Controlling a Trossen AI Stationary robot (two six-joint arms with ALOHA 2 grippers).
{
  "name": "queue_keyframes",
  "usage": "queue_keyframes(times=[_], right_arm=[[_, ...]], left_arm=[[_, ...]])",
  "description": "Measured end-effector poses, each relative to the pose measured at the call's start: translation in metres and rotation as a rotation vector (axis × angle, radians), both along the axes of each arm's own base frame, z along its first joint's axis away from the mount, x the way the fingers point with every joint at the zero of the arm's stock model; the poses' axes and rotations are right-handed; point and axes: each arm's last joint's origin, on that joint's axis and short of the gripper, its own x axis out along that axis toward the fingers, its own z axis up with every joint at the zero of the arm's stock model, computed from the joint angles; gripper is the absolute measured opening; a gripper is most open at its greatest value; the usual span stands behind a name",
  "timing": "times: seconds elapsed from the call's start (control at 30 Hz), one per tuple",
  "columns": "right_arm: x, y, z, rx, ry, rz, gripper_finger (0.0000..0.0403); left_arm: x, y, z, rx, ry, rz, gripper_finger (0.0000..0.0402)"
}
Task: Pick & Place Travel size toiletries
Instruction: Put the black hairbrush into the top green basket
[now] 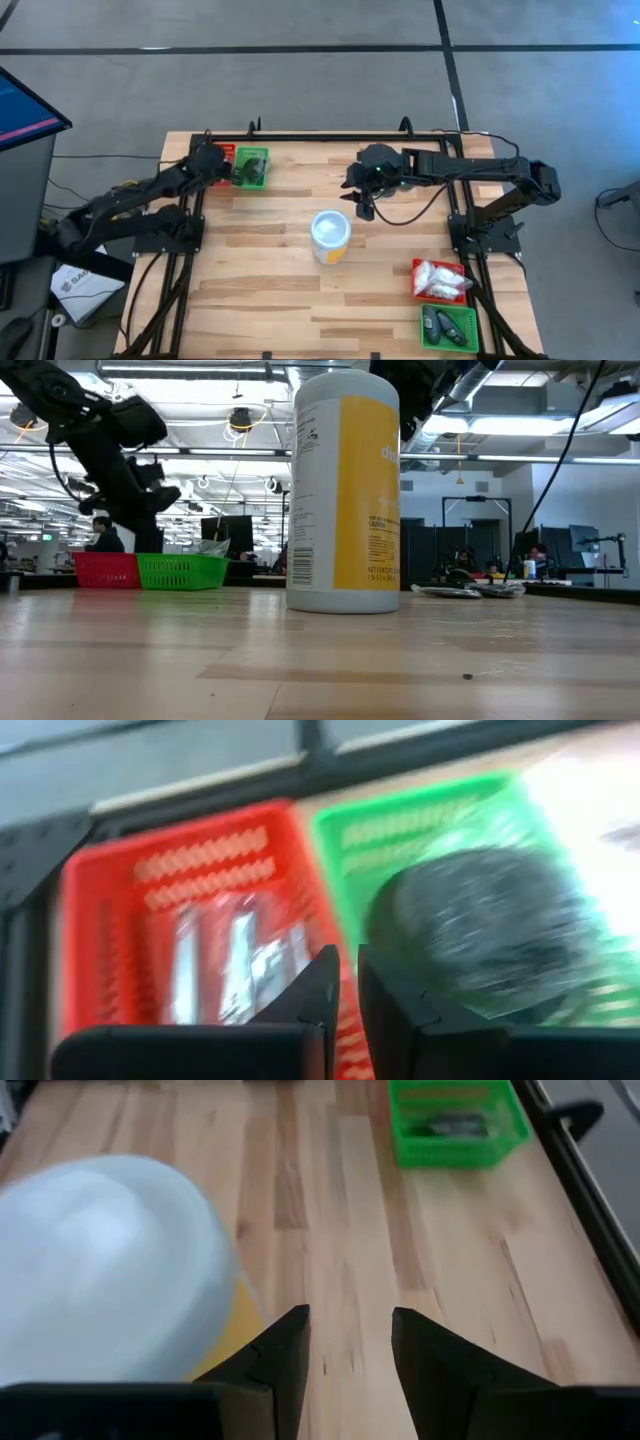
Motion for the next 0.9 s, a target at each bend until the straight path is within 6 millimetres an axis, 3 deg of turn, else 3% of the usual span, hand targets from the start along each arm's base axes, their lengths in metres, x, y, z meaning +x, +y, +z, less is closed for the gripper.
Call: queue_keyframes(times=[0.63,0.9], right_arm=[[-0.029,-0.055,-0.016,0.138,0.208,-0.292,0.0129],[-0.048,-0.084,-0.044,0.197,0.288,-0.437,0.0129]], left_arm=[[0.049,-0.049,0.024,0.128,-0.262,-0.424,0.0045],[0.06,-0.071,0.028,0.119,-0.331,-0.541,0.0045]])
